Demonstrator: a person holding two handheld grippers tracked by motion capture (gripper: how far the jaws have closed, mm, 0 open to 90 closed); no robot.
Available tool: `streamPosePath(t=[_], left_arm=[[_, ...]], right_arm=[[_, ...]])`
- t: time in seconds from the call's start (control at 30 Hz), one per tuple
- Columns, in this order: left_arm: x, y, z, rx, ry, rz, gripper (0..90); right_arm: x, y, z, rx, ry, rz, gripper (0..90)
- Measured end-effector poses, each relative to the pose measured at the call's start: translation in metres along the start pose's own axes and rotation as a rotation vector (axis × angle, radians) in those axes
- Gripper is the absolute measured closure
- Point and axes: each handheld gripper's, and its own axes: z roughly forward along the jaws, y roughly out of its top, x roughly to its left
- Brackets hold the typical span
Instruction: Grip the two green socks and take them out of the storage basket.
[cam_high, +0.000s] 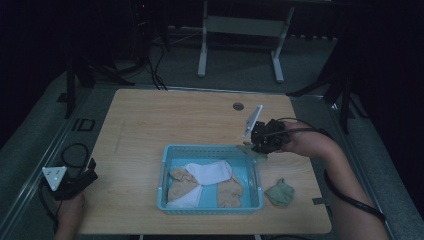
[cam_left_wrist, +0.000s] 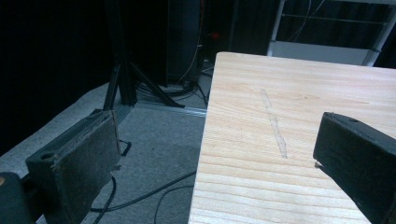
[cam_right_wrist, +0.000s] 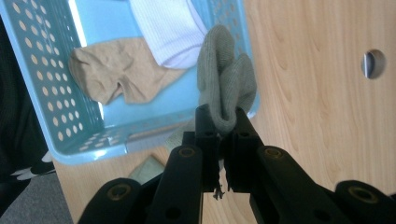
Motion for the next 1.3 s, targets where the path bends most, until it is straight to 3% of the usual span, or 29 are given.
streamPosePath(t=[0.3,0.7,1.0,1.3], left_arm=[[0.000,0.000,0.000,0.000,0.002,0.001,0.7],[-0.001,0.000,0.000,0.002,0.004,0.003,0.7],[-0.001,0.000,0.000,0.001,0.002,0.003,0.7],[-0.001,0.000,0.000,0.001,0.001,0.004,0.7]], right_arm=[[-0.009,-0.032,-0.010,0.004,-0.020,0.069,85.3],[-0.020,-0.064,-0.001,0.040,-0.037,0.155,85.3],[-0.029,-0.082,0.025,0.092,-0.012,0.187,85.3],[-0.032,-0.097,0.062,0.089,0.037,0.228,85.3]])
